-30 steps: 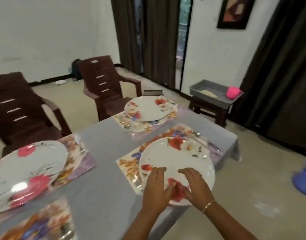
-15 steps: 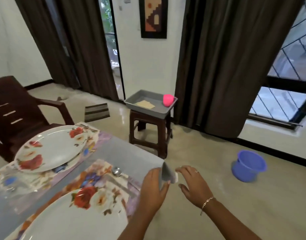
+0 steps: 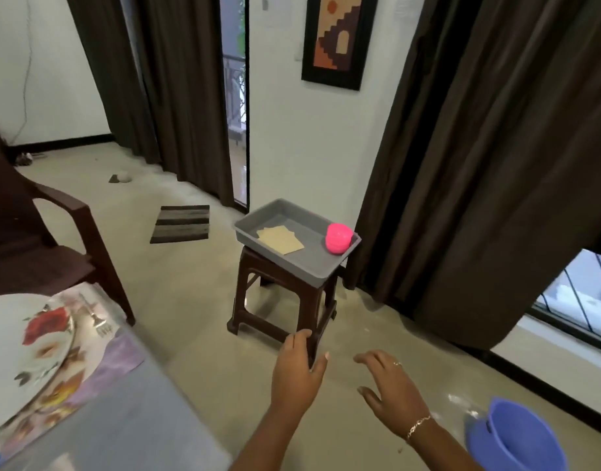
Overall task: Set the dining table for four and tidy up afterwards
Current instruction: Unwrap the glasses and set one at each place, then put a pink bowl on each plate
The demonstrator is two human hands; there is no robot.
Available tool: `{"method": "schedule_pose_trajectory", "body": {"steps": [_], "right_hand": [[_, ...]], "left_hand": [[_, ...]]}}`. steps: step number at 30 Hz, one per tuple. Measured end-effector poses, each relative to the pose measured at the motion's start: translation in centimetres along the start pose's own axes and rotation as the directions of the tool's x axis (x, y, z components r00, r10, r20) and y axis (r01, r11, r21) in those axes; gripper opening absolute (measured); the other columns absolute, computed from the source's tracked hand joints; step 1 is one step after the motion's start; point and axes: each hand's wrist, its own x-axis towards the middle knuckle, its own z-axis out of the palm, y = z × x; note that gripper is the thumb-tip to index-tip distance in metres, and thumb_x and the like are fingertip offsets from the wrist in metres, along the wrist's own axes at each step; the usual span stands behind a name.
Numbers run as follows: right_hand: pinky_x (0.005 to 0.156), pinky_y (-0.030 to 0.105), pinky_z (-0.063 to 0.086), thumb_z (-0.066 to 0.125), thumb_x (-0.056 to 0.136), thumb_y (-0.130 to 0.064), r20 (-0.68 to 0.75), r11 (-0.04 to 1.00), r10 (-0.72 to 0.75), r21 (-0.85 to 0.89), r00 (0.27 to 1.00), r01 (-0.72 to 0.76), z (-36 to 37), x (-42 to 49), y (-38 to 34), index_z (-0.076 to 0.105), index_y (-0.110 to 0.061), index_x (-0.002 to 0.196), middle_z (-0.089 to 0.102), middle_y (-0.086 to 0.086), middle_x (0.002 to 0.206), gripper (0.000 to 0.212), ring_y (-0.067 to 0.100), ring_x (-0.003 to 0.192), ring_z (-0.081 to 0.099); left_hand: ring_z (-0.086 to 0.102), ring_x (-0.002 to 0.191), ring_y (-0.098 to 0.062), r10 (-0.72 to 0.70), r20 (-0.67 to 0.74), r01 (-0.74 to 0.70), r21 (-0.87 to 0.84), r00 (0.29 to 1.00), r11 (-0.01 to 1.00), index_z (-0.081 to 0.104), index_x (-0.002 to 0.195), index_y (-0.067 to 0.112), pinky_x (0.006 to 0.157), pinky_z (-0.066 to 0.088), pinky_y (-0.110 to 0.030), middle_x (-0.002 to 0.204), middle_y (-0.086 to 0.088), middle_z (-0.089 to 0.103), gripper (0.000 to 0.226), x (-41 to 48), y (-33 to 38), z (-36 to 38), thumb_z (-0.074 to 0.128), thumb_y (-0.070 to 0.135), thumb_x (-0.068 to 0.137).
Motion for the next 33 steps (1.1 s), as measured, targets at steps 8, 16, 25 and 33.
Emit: {"method": "schedule_pose_trajectory", "body": {"steps": [8,16,25,33], "right_hand": [[0.094,0.015,0.031,0.058,0.086,-0.026,0.035,0.998,0.002,0.068,0.999,-0.005,-1.1,12.8,9.1,0.046,-0.026,0.127,0.044,-0.007,0.125,0.042,0.013,0.117,0.044],[0.094,0.019,0.033,0.056,0.087,-0.029,0.160,0.994,-0.053,0.102,0.986,0.037,-3.8,24.8,19.1,0.039,-0.029,0.131,0.041,-0.009,0.126,0.047,0.012,0.117,0.043],[0.082,0.022,0.042,0.068,0.080,-0.010,0.233,0.915,-0.031,0.398,0.972,-0.066,-3.9,39.7,25.0,0.048,-0.024,0.111,0.048,-0.006,0.100,0.040,0.012,0.092,0.053],[0.079,0.037,0.048,0.068,0.076,0.002,0.372,0.781,0.155,0.521,0.915,-0.344,-1.3,53.8,29.4,0.053,-0.020,0.096,0.047,0.002,0.078,0.033,0.018,0.072,0.050]], "left_hand": [[0.048,0.118,-0.012,-0.109,-0.002,0.109,0.005,0.994,0.994,0.039,0.136,0.017,0.096,0.041,-0.023,0.132,0.002,0.046,0.050,12.6,2.6,5.4,0.052,0.038,0.093],[0.049,0.120,-0.015,-0.296,-0.043,0.293,-0.064,0.954,0.954,0.044,0.131,0.016,0.092,0.038,-0.022,0.132,-0.001,0.050,0.044,24.1,5.6,11.1,0.054,0.036,0.093],[0.046,0.122,-0.013,-0.388,-0.084,0.394,0.063,0.918,0.917,0.042,0.132,0.017,0.096,0.038,-0.021,0.135,0.001,0.048,0.049,36.1,3.8,14.1,0.053,0.042,0.092],[0.046,0.123,-0.013,-0.470,-0.015,0.470,0.028,0.883,0.882,0.041,0.133,0.015,0.097,0.037,-0.022,0.136,-0.002,0.047,0.050,48.9,1.1,16.0,0.052,0.042,0.092]]}}
